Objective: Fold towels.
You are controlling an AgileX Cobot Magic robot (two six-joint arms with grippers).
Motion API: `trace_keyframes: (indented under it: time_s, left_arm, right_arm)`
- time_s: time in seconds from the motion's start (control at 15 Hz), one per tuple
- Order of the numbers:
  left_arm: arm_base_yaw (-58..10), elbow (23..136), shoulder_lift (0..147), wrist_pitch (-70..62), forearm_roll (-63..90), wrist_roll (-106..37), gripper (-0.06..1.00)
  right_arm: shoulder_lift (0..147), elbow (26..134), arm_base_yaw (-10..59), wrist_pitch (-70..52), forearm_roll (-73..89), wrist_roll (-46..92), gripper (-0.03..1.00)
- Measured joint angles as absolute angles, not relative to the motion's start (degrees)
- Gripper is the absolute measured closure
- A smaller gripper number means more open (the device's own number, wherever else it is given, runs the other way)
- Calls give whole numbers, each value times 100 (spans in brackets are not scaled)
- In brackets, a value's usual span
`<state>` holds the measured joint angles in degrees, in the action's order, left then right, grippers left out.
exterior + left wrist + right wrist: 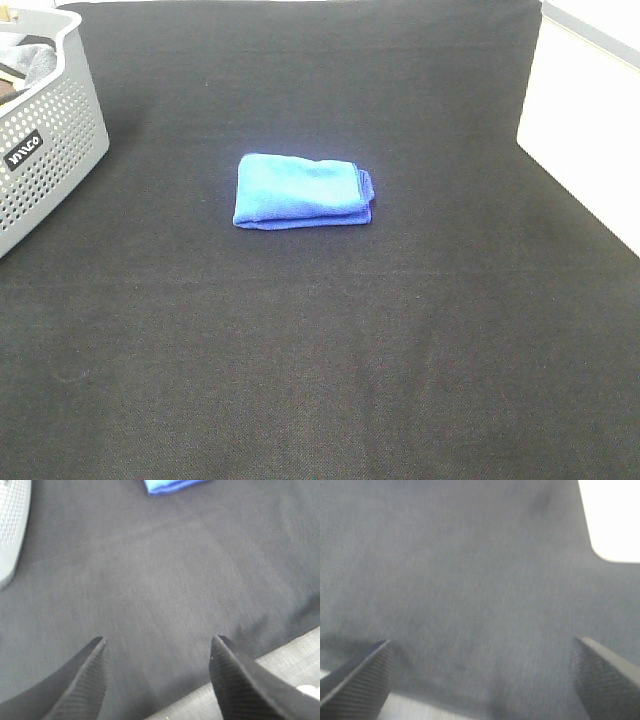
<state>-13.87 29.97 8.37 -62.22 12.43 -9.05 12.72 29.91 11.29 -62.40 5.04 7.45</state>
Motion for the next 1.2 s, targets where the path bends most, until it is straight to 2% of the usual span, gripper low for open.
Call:
trace_keyframes:
  time_s: [0.6, 1.2]
  left_arm:
    - [-1387, 2911, 848, -6091, 1140, -1026, 37]
    - [-1387, 2905, 848, -6091, 796, -481, 37]
  right_arm:
    - [1272, 2916, 1129, -6142, 510, 745, 8]
    - [1272, 2916, 1129, -6142, 510, 745, 8]
